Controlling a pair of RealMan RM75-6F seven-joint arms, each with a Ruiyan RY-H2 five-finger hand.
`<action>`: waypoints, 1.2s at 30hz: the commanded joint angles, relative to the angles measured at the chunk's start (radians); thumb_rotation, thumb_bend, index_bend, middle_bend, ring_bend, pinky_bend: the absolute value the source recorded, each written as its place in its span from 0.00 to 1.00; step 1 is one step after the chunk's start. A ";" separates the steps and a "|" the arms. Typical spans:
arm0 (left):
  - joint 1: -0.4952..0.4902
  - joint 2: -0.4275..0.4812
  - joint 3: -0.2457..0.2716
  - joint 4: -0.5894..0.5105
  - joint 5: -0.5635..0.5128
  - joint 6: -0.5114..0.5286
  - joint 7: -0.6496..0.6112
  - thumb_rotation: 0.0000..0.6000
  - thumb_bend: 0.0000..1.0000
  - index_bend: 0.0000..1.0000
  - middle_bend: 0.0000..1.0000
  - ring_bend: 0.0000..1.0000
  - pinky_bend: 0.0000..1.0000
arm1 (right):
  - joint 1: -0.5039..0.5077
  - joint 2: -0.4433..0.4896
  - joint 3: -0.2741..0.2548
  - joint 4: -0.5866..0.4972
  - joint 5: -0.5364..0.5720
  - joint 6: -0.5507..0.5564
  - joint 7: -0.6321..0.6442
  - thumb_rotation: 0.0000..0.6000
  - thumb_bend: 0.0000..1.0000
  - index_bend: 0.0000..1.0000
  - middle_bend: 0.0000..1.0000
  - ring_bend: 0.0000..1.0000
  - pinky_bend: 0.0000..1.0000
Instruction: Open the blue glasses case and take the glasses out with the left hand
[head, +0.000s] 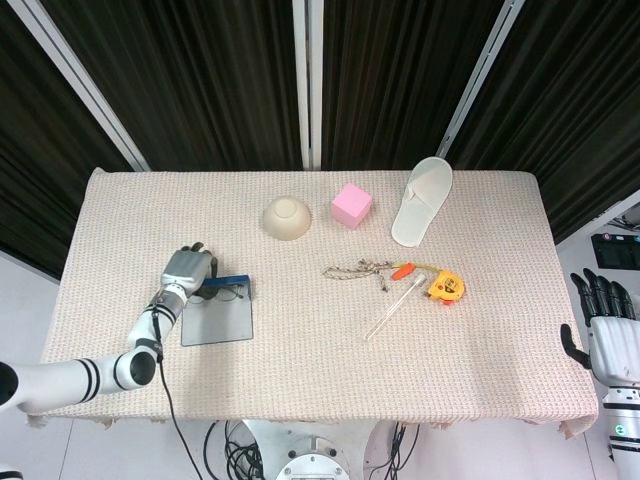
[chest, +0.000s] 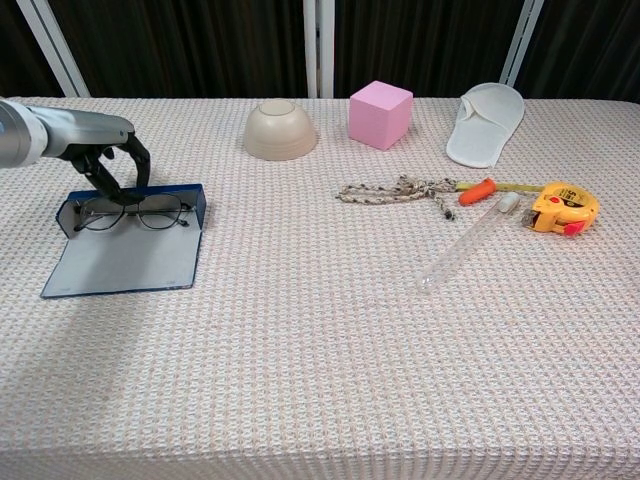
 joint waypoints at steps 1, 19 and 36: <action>0.000 0.000 0.000 0.000 0.001 -0.002 0.000 0.86 0.37 0.46 0.21 0.05 0.16 | 0.000 0.000 0.000 -0.001 0.001 0.000 0.000 1.00 0.43 0.00 0.00 0.00 0.00; 0.027 -0.007 -0.027 0.009 0.059 0.002 -0.051 1.00 0.40 0.54 0.22 0.05 0.16 | 0.001 -0.005 0.000 0.005 0.005 -0.006 -0.001 1.00 0.43 0.00 0.00 0.00 0.00; 0.201 -0.150 -0.084 0.186 0.607 0.317 -0.411 1.00 0.42 0.55 0.24 0.05 0.16 | 0.005 -0.014 -0.002 0.015 0.012 -0.019 -0.001 1.00 0.43 0.00 0.00 0.00 0.00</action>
